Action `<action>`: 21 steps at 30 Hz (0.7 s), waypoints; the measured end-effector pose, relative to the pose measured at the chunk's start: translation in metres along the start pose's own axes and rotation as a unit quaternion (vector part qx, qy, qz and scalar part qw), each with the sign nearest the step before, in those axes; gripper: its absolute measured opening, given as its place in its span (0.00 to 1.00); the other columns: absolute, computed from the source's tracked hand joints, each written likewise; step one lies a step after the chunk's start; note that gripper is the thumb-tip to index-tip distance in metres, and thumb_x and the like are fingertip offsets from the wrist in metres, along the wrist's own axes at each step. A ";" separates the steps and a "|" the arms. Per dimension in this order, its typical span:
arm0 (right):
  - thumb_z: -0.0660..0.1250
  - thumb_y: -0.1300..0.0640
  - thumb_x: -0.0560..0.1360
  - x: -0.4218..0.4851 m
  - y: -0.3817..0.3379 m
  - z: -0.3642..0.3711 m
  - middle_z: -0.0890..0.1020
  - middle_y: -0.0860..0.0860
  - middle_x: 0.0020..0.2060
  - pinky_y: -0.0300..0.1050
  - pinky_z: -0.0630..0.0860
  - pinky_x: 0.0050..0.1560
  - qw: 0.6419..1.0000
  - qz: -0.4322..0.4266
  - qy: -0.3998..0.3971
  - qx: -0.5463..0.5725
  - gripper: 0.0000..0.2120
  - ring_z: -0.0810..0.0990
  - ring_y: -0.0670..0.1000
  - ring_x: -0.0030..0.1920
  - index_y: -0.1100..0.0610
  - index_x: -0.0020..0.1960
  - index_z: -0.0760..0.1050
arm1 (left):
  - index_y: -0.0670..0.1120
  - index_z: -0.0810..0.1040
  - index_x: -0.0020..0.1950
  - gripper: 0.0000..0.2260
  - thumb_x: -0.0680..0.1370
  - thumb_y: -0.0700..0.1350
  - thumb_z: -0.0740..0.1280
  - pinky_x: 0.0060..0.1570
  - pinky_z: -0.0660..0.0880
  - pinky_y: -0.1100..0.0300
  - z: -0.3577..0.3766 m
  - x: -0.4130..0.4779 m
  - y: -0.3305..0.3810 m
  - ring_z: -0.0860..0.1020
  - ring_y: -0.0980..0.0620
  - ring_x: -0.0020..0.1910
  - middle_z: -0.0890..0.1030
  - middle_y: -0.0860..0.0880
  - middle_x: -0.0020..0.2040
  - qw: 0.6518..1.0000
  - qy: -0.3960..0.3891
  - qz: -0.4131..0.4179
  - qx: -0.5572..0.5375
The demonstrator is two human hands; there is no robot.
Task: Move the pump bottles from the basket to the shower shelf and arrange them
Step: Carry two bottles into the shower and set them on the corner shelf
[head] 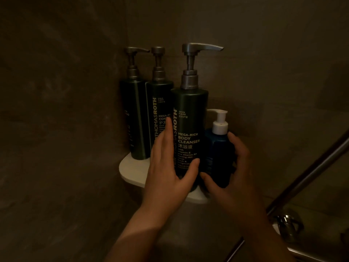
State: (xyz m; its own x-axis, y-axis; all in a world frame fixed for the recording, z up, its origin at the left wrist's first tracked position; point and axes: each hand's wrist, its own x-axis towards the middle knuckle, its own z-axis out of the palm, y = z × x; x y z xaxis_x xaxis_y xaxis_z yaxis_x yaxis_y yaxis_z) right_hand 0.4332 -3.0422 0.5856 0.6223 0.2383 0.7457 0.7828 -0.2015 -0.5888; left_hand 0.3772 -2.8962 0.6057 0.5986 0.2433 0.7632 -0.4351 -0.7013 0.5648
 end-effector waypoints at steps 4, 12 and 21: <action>0.75 0.54 0.67 -0.003 0.001 0.003 0.60 0.47 0.74 0.56 0.73 0.63 1.000 0.000 0.007 -0.006 0.45 0.66 0.48 0.71 0.32 0.71 0.51 | 0.62 0.45 0.76 0.36 0.74 0.60 0.62 0.64 0.61 0.60 0.001 -0.003 -0.011 0.59 0.57 0.71 0.55 0.59 0.72 0.998 0.030 0.028 0.039; 0.67 0.48 0.72 -0.016 -0.004 0.004 0.53 0.49 0.76 0.29 0.59 0.67 0.992 -0.037 0.058 -0.108 0.39 0.56 0.46 0.75 0.40 0.76 0.47 | 0.52 0.60 0.73 0.29 0.73 0.51 0.64 0.64 0.63 0.66 0.000 -0.028 -0.025 0.59 0.58 0.67 0.60 0.49 0.69 0.986 0.044 0.115 0.115; 0.63 0.55 0.73 -0.045 -0.014 0.008 0.68 0.51 0.56 0.27 0.65 0.59 0.967 -0.062 0.142 -0.201 0.16 0.70 0.45 0.56 0.54 0.61 0.72 | 0.49 0.64 0.71 0.23 0.76 0.44 0.61 0.54 0.72 0.57 -0.003 -0.049 -0.034 0.69 0.53 0.61 0.68 0.50 0.63 0.978 0.013 0.155 0.136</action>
State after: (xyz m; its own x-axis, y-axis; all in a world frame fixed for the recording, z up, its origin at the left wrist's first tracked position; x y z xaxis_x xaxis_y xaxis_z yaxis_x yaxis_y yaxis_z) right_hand 0.3944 -3.0421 0.5575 0.4518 0.0243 0.8918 0.7484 -0.5544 -0.3641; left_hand 0.3607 -2.8827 0.5497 0.4474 0.0049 0.8943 -0.3966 -0.8952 0.2033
